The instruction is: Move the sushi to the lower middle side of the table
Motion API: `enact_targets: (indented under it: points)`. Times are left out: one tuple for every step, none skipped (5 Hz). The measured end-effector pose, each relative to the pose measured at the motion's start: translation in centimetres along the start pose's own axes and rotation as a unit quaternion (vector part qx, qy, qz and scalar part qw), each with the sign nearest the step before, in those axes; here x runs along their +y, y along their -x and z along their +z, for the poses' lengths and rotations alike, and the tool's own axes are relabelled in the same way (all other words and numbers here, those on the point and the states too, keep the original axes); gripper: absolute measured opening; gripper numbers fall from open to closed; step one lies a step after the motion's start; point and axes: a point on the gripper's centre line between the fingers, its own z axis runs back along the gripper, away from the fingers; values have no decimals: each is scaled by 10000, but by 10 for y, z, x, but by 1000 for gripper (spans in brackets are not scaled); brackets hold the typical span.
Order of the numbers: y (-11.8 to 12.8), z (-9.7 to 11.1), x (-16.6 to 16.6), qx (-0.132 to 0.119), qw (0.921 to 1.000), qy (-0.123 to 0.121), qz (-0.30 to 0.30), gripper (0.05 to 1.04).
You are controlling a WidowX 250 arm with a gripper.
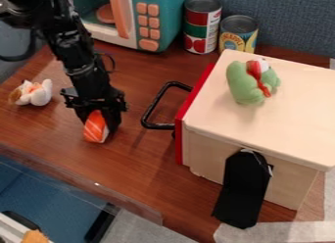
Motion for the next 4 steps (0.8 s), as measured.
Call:
enact_targets:
  points:
    - [6,1,2,55,9999,-117,-9,612]
    - [10,7,1,74,9999,-125,78,902]
    - [5,38,-8,-227,9995,-198,-60,1009]
    - [5,57,-15,-436,9988,-104,-199,1004]
